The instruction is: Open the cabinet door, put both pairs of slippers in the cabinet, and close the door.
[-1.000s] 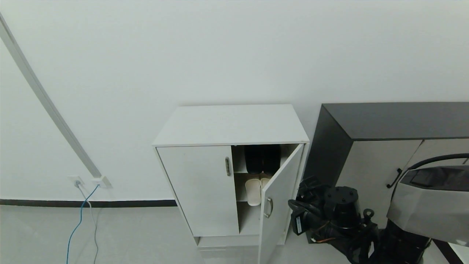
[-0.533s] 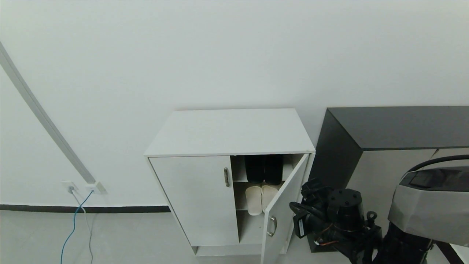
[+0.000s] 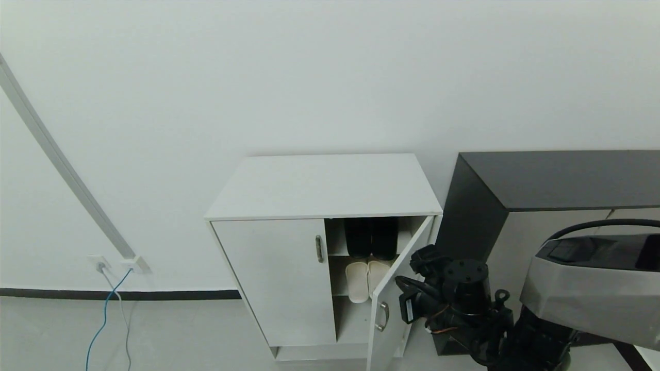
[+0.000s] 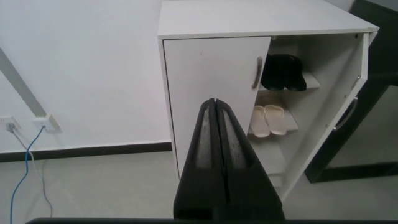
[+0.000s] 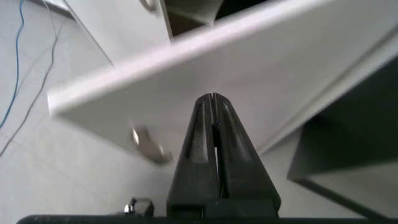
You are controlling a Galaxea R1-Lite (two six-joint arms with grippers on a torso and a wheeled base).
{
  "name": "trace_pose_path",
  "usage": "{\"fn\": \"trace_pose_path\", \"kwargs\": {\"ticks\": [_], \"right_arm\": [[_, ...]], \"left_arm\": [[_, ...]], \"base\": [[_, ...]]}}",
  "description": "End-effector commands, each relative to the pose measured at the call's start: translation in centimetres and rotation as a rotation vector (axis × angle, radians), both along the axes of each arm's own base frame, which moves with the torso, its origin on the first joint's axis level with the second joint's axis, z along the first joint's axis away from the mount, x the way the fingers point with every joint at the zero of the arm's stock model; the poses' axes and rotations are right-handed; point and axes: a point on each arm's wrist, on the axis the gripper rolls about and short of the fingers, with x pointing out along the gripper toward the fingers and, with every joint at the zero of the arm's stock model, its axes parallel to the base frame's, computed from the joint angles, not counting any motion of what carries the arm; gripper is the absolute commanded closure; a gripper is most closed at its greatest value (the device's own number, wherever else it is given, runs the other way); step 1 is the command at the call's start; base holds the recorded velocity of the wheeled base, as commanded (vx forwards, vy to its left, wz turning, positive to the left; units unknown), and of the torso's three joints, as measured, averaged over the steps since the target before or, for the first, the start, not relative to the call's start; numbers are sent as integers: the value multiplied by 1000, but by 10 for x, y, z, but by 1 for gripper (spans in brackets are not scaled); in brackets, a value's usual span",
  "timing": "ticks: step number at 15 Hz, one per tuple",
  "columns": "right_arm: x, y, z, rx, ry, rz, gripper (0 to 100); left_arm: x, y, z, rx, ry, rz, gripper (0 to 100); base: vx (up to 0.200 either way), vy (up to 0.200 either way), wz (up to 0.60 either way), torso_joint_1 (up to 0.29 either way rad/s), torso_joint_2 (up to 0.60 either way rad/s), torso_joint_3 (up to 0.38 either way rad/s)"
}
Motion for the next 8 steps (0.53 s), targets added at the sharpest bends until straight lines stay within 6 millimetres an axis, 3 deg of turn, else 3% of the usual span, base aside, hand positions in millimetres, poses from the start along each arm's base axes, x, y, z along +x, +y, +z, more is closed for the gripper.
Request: {"fn": "trace_pose_path", "kwargs": {"ticks": [1,8], "right_arm": [[14,11,-10,9,-13,0,100],[48,23,-23,11,-26,-26,100]], "left_arm": [[0,0,0,0,1,-1,100],[0,0,0,0,1,0,100]], "base": [[0,0,0,0,0,0],[0,0,0,0,0,0]]}}
